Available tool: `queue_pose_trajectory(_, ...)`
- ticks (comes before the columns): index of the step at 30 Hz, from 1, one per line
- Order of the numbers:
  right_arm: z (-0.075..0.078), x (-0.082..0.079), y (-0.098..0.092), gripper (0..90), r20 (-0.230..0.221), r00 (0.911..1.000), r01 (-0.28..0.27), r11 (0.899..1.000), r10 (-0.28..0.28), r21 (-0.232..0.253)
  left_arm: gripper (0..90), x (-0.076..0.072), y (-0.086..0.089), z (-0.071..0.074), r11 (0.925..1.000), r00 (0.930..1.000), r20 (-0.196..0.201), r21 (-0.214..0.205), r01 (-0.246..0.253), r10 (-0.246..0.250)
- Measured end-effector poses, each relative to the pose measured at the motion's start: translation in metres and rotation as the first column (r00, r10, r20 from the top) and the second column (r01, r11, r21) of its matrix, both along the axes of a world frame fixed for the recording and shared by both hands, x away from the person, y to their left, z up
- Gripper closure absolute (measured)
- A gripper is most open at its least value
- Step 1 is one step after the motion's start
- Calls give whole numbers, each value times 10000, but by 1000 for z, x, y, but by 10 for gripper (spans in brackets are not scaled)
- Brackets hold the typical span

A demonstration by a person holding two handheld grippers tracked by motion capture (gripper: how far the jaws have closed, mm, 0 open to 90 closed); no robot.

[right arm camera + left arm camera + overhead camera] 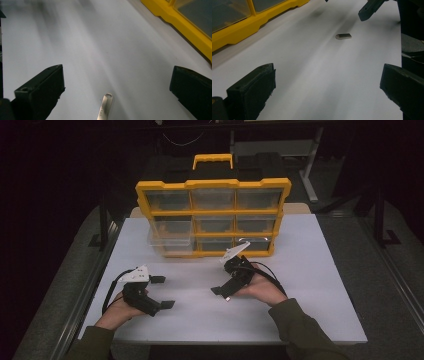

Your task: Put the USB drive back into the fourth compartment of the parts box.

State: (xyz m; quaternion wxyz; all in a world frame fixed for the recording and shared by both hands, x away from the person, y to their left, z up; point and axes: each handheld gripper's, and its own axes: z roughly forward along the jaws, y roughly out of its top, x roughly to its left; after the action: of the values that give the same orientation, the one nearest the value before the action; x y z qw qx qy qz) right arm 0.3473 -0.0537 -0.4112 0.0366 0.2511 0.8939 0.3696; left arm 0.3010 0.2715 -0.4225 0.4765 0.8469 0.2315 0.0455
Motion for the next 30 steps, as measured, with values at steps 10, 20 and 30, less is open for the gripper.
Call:
queue_pose_trajectory(10,-9,-3,2,0,-123,9999,-98,9995,94,-284,0,0,0,0,10000,10000,5,-1,15,-15)
queue_pose_trajectory(20,-17,-5,3,0,-179,9996,-219,9981,209,-574,0,-1,0,0,10000,10000,26,-5,33,-33)
queue_pose_trajectory(30,-25,-6,3,0,-201,9993,-318,9949,300,-961,0,-1,0,1,10000,10000,24,-11,24,-24)
